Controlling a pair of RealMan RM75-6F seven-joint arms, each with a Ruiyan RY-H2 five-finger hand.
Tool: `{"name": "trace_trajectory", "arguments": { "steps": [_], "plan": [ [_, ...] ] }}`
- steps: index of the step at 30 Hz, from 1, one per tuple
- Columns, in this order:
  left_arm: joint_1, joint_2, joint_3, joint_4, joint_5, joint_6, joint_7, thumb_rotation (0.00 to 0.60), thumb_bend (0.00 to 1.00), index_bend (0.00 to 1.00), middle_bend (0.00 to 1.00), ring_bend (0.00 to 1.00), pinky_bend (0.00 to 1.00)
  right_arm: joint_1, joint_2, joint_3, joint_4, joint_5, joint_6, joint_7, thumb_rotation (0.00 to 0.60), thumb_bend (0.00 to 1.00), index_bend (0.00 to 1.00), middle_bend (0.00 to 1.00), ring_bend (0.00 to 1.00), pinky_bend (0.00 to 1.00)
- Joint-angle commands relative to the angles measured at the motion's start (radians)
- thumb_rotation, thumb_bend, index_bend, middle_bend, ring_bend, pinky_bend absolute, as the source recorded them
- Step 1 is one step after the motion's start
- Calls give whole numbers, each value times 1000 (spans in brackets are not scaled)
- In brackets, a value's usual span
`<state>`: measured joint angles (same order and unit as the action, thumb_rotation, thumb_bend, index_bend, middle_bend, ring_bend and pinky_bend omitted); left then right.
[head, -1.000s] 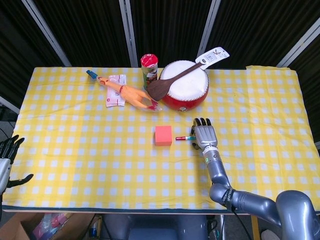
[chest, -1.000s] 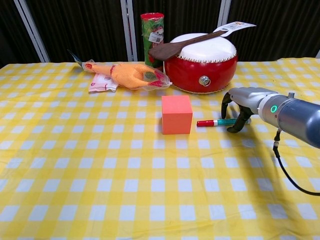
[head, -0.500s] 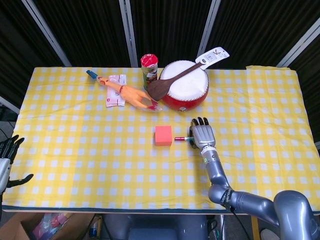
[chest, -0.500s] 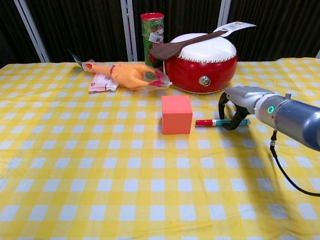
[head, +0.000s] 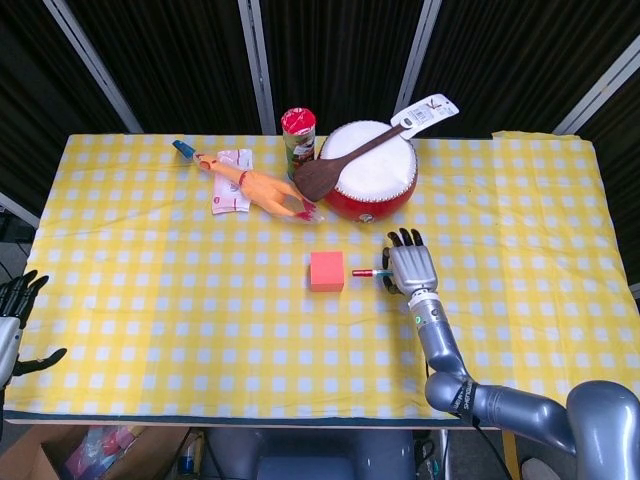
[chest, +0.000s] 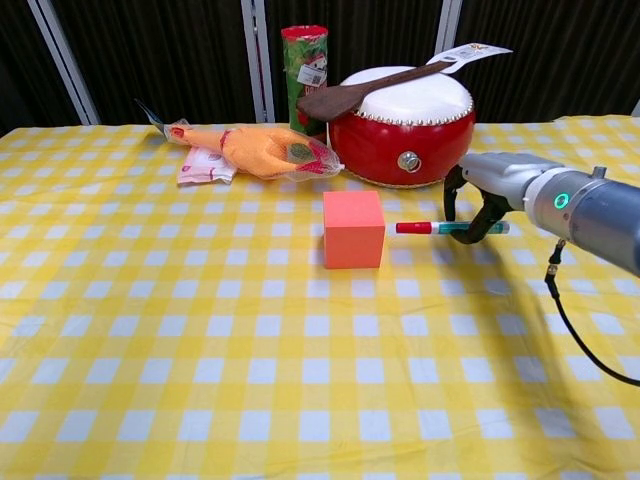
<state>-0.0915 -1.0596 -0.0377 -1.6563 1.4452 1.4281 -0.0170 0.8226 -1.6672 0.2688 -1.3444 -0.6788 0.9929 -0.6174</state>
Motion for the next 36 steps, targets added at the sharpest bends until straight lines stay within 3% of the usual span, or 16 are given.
{"name": "trace_trajectory", "arguments": {
  "steps": [1, 14, 36],
  "plan": [
    [0, 0, 0, 0, 1, 1, 1, 600, 5, 0, 0, 0, 0, -11, 43, 9, -40, 6, 23, -6, 600, 499, 582, 161, 0, 3],
    [-1, -6, 2, -3, 4, 2, 18, 600, 5, 0, 0, 0, 0, -57, 132, -22, -128, -11, 44, 17, 600, 500, 582, 164, 0, 3],
    [-8, 1, 2, -9, -3, -17, 0, 600, 4, 0, 0, 0, 0, 16, -7, 2, -59, 19, 63, -30, 600, 500, 582, 177, 0, 3]
  ]
}}
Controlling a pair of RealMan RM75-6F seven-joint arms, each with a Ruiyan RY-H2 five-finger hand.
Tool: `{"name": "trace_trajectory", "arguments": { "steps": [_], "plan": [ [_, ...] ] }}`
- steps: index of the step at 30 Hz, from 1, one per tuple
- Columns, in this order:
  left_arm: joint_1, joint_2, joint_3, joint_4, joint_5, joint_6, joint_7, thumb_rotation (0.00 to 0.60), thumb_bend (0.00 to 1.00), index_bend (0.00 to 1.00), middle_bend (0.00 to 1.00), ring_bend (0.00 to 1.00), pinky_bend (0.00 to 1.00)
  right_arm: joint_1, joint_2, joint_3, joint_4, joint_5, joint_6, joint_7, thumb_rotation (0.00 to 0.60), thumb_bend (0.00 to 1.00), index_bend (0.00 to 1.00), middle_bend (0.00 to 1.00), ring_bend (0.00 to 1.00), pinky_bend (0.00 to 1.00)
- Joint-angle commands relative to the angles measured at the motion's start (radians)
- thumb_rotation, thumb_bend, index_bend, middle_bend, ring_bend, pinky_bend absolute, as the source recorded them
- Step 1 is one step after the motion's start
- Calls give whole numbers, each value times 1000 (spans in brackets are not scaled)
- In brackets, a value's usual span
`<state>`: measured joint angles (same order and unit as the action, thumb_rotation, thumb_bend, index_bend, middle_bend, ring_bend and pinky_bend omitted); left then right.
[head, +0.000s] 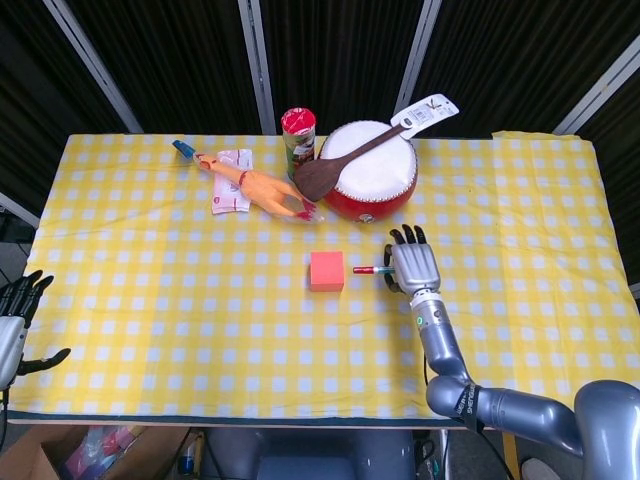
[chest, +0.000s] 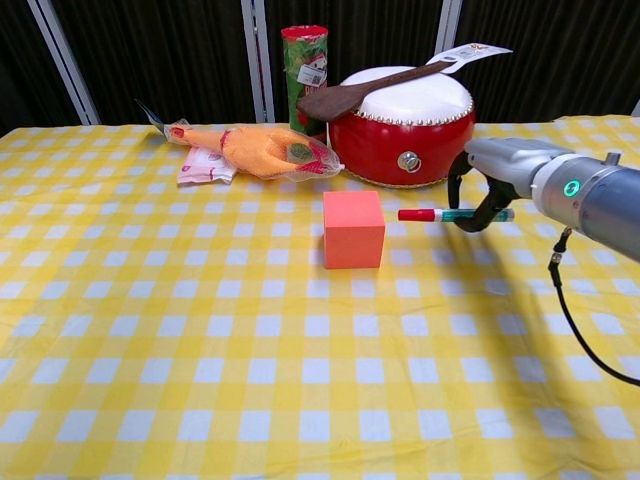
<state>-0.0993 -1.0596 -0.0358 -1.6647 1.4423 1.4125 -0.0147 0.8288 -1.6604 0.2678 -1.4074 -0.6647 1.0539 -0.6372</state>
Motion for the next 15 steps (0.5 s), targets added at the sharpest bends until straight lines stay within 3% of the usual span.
{"name": "trace_trajectory", "arguments": {
  "steps": [1, 15],
  "plan": [
    [-1, 2, 0, 0, 0, -1, -4, 600, 4, 0, 0, 0, 0, 13, -20, 4, 7, 7, 2, -13, 600, 499, 582, 177, 0, 3],
    [1, 8, 5, -3, 5, -2, -16, 600, 5, 0, 0, 0, 0, 61, -106, 23, 37, 4, 20, -43, 600, 500, 582, 181, 0, 3]
  ]
}}
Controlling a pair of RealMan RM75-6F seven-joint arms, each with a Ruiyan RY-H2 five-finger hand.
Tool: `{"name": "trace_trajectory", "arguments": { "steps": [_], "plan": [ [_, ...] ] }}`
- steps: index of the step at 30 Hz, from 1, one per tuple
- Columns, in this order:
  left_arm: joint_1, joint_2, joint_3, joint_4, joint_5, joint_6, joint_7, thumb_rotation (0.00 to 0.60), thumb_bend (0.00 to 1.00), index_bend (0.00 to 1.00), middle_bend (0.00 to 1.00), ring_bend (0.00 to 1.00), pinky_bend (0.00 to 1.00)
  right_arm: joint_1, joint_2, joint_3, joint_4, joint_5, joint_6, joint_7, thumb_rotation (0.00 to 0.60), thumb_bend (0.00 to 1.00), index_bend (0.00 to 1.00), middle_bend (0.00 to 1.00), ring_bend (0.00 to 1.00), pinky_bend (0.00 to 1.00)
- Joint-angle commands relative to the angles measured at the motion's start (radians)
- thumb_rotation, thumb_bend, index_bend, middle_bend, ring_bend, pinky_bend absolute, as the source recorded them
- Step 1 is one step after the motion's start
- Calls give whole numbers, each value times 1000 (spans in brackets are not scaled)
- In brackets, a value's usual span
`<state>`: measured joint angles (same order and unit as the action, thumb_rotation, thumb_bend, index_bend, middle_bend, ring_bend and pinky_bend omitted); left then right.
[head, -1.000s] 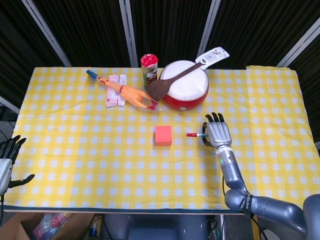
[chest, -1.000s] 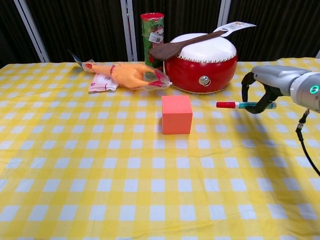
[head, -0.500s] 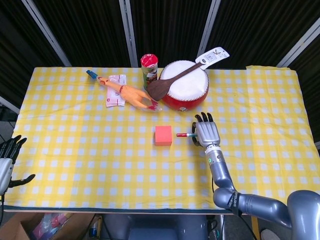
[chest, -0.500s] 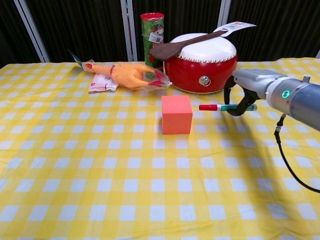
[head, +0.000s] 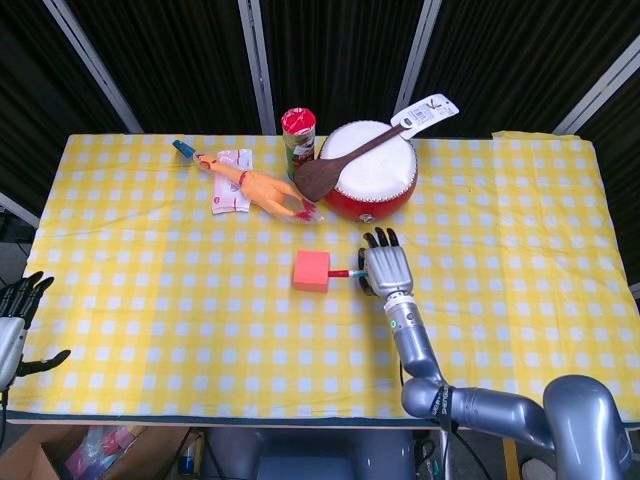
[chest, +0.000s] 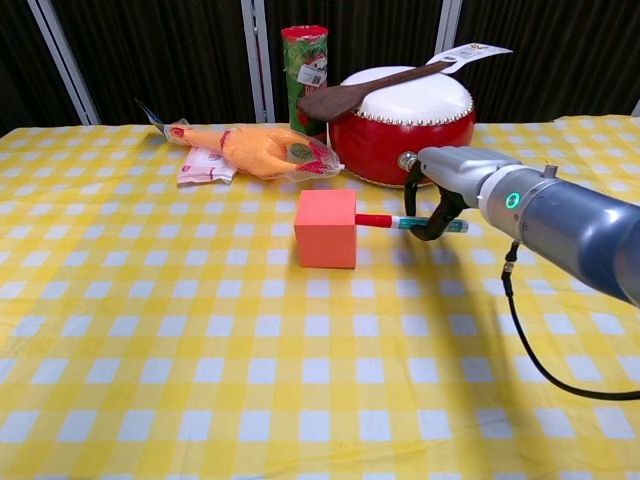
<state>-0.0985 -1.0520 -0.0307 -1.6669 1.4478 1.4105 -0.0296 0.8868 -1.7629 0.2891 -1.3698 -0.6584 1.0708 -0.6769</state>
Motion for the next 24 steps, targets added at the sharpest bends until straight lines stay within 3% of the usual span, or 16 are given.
{"name": "trace_trajectory", "arguments": {
  "steps": [1, 16, 24],
  "plan": [
    [0, 1, 0, -1, 0, -1, -1, 600, 5, 0, 0, 0, 0, 5, -7, 3, 0, -4, 6, -5, 600, 500, 582, 181, 0, 3],
    [2, 2, 2, -4, 3, 3, -2, 600, 4, 0, 0, 0, 0, -15, 3, -16, 9, 15, 52, -56, 600, 507, 582, 181, 0, 3],
    [2, 2, 3, -4, 5, 5, -4, 600, 5, 0, 0, 0, 0, 3, -51, -9, 44, 21, 64, -89, 600, 515, 583, 181, 0, 3]
  ]
}}
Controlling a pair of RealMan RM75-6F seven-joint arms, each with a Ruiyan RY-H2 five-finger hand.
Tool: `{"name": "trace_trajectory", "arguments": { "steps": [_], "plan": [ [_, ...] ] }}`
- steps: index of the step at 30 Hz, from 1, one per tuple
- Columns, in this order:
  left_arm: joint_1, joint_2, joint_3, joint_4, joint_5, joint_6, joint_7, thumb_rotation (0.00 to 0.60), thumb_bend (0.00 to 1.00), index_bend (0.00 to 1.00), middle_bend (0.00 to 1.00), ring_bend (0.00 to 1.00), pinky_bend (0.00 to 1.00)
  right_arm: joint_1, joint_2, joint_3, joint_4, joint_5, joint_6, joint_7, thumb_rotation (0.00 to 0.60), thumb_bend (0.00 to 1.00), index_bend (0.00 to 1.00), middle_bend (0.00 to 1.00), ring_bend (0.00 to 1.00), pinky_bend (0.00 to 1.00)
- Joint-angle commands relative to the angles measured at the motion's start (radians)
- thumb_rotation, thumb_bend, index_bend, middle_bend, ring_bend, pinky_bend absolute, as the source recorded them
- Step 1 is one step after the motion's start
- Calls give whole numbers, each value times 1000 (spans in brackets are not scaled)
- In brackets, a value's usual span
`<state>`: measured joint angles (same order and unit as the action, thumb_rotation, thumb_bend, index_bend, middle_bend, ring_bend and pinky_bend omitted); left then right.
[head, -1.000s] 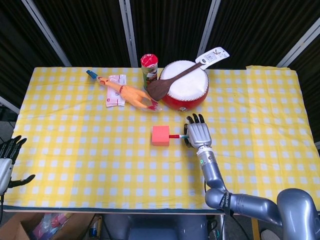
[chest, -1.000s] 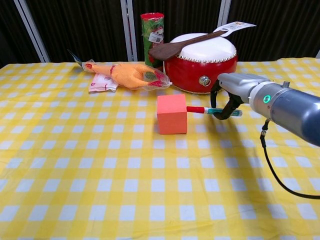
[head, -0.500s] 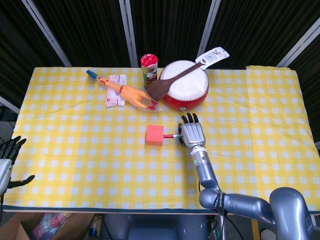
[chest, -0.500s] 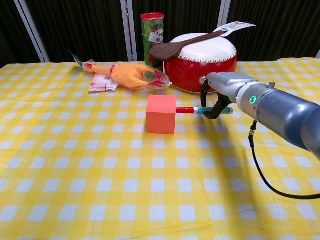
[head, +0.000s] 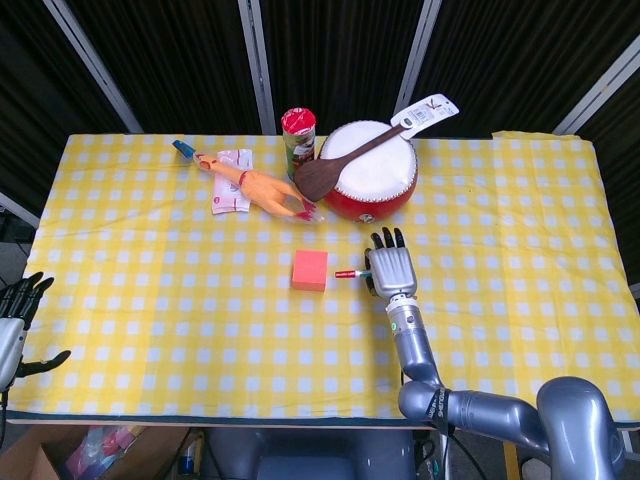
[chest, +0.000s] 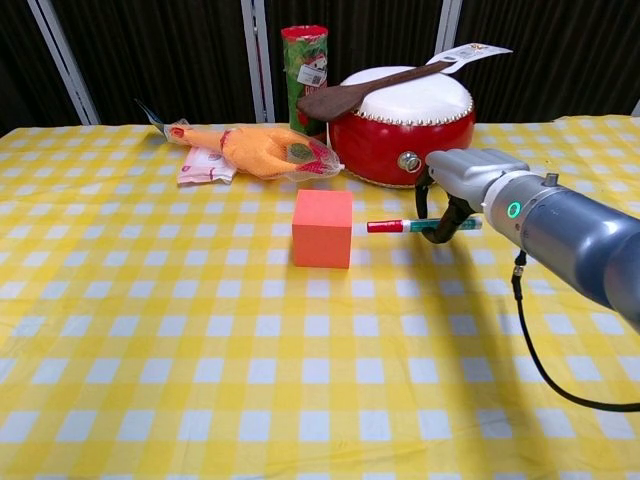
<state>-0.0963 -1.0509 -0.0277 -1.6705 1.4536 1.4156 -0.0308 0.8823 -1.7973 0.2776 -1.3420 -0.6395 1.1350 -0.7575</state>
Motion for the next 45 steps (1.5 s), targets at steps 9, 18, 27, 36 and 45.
{"name": "trace_trajectory", "arguments": {
  "steps": [9, 18, 27, 36, 45],
  "plan": [
    [-1, 7, 0, -2, 0, -4, -23, 600, 5, 0, 0, 0, 0, 35, -89, 29, 76, -21, 4, -6, 600, 519, 583, 181, 0, 3],
    [-2, 11, 5, -4, 6, -9, -32, 600, 5, 0, 0, 0, 0, 52, -139, 52, 81, -41, -1, 2, 600, 521, 583, 182, 0, 5],
    [0, 12, 6, -6, 6, -6, -31, 600, 5, 0, 0, 0, 0, 42, -137, 52, 78, -42, 18, -22, 600, 521, 583, 182, 0, 11],
    [0, 13, 9, -9, 16, -3, -32, 600, 5, 0, 0, 0, 0, 14, -115, 54, 19, 10, 80, -101, 600, 524, 583, 182, 0, 11],
    [2, 19, 11, -5, 24, 1, -47, 600, 5, 0, 0, 0, 0, 33, -151, 83, 8, 36, 112, -148, 600, 536, 596, 182, 0, 11]
  ]
}}
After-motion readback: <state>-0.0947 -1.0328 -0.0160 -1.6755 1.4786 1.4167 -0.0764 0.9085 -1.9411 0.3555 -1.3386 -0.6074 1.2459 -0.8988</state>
